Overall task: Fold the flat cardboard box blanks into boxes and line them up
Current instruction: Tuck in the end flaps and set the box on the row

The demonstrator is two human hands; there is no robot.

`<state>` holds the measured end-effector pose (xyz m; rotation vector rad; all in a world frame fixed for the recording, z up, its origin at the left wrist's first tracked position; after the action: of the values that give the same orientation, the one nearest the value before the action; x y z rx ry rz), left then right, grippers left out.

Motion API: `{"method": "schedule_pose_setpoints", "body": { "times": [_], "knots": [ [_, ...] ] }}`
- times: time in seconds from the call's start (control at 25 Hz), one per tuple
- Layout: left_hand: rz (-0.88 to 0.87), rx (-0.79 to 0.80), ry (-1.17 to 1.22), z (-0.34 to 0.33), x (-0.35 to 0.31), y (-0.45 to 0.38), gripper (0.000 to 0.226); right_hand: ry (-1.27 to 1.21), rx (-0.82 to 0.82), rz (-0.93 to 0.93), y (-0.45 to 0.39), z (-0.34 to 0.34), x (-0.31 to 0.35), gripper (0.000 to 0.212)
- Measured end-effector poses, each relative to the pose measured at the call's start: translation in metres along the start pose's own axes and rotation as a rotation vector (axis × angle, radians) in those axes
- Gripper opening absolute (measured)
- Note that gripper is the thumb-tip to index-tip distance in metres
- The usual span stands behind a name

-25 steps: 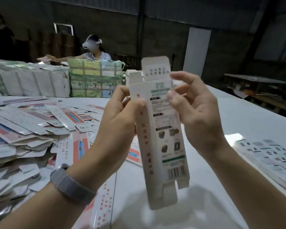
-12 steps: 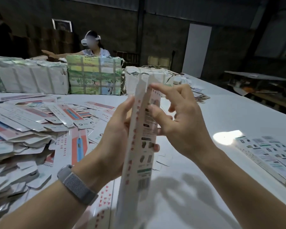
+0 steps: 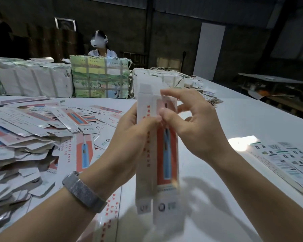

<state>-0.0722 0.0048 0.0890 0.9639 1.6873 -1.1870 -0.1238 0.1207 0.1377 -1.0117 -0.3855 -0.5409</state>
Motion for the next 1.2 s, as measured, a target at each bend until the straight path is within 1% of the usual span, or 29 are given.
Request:
{"method": "schedule_pose_setpoints", "body": {
  "times": [0.08,0.16,0.2,0.28,0.32,0.4,0.48,0.56,0.6,0.68,0.8,0.88,1.0,1.08,1.2],
  "knots": [
    [0.126,0.05,0.131,-0.005,0.009,0.003,0.024,0.058,-0.005,0.028,0.001,0.0,0.0,0.038],
    [0.222,0.128,0.221,-0.014,0.015,0.007,0.032,0.091,-0.008,0.056,0.002,-0.001,0.004,0.036],
    [0.226,0.158,0.212,-0.016,0.014,0.009,0.038,0.084,0.003,0.043,0.002,-0.003,0.004,0.033],
    [0.188,0.185,0.127,-0.018,0.011,0.01,0.05,0.053,0.037,-0.029,0.0,-0.003,0.002,0.019],
    [0.168,0.194,0.089,-0.019,0.01,0.01,0.057,0.071,0.063,-0.058,-0.002,-0.002,0.001,0.017],
    [0.162,0.211,0.015,-0.021,0.014,0.01,0.065,0.125,0.163,-0.096,-0.004,0.0,-0.003,0.023],
    [0.178,0.239,-0.06,-0.023,0.018,0.011,0.067,0.135,0.277,-0.125,-0.006,0.003,-0.005,0.028],
    [0.201,0.29,-0.095,-0.029,0.02,0.013,0.069,0.147,0.352,-0.114,-0.006,0.007,-0.004,0.033],
    [0.22,0.313,-0.101,-0.033,0.02,0.014,0.073,0.119,0.375,-0.114,-0.006,0.008,-0.002,0.033],
    [0.228,0.32,-0.08,-0.035,0.019,0.014,0.076,-0.017,0.393,-0.152,-0.006,0.008,0.0,0.032],
    [0.221,0.317,-0.055,-0.034,0.018,0.014,0.076,-0.181,0.374,-0.197,-0.005,0.008,0.003,0.035],
    [0.235,0.311,-0.098,-0.03,0.019,0.014,0.078,-0.24,0.356,-0.189,-0.006,0.011,0.009,0.029],
    [0.228,0.289,-0.109,-0.03,0.016,0.013,0.082,-0.324,0.302,-0.162,-0.007,0.015,0.019,0.032],
    [0.198,0.27,-0.081,-0.03,0.012,0.012,0.087,-0.359,0.216,-0.113,-0.007,0.017,0.028,0.033],
    [0.164,0.23,-0.073,-0.032,0.006,0.013,0.099,-0.328,0.029,-0.026,-0.002,0.018,0.034,0.031]
  ]
}}
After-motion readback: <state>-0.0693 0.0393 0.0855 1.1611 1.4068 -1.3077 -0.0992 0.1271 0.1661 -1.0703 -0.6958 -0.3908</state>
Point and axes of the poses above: each hand's wrist, its own y-axis away from the middle knuckle, its own z-axis out of the back of the hand, x = y × z, the point moved 9 cm from there along -y, towards the middle knuckle, and after that the axes turned 1 degree about z, right-handed, at the moved point
